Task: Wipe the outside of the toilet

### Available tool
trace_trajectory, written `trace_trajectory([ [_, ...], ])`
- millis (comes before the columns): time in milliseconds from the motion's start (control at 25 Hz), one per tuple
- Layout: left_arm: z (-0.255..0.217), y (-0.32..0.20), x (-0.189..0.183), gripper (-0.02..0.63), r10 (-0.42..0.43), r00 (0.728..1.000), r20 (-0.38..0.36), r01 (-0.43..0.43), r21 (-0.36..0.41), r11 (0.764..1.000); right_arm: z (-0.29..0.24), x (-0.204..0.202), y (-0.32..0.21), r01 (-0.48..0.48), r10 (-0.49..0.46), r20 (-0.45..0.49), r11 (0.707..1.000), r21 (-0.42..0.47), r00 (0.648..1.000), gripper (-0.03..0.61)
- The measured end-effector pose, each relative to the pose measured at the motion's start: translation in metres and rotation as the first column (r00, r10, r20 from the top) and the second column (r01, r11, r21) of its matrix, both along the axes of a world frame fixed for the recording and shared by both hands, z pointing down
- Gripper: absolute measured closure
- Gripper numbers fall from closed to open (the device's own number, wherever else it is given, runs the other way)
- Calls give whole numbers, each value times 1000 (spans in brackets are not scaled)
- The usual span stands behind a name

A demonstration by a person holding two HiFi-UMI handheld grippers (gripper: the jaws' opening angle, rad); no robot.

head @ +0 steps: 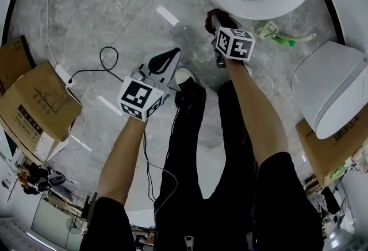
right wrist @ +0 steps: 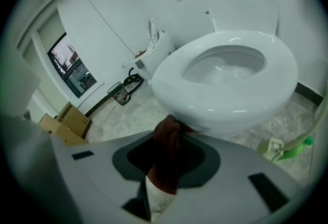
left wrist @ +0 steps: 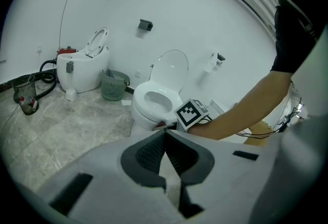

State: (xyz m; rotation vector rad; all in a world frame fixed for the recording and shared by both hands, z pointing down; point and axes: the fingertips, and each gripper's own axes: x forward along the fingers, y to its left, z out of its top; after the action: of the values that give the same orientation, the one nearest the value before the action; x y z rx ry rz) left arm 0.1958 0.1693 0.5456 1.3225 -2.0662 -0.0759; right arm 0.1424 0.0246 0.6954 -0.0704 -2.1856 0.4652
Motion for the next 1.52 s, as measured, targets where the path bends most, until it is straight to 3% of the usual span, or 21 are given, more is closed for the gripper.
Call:
trace_trajectory([
  [280, -25, 34, -19, 606, -24, 1000, 13, 24, -8, 1000, -38, -7, 30, 54, -54, 2, 998, -8, 999, 483],
  [720, -115, 16, -16, 606, -3, 999, 49, 3, 9, 1000, -153, 65, 19, 180, -180, 1, 982, 55, 984, 482],
  [960, -181, -11, 1, 606, 15, 996, 90, -14, -11, 1000, -238, 94, -6, 68, -67, 62, 998, -9, 996, 480],
  [1160, -240, -27, 33, 607, 37, 992, 117, -36, -13, 999, -309, 144, -21, -10, 16, 101, 998, -55, 995, 480],
  [1280, -278, -43, 58, 607, 23, 991, 134, -23, -3, 1000, -357, 174, -41, -17, 21, 141, 999, -34, 990, 480],
  [1520, -369, -88, 76, 607, 19, 968, 252, -33, 53, 998, -462, 191, -80, 2, -20, 295, 998, 63, 955, 480],
])
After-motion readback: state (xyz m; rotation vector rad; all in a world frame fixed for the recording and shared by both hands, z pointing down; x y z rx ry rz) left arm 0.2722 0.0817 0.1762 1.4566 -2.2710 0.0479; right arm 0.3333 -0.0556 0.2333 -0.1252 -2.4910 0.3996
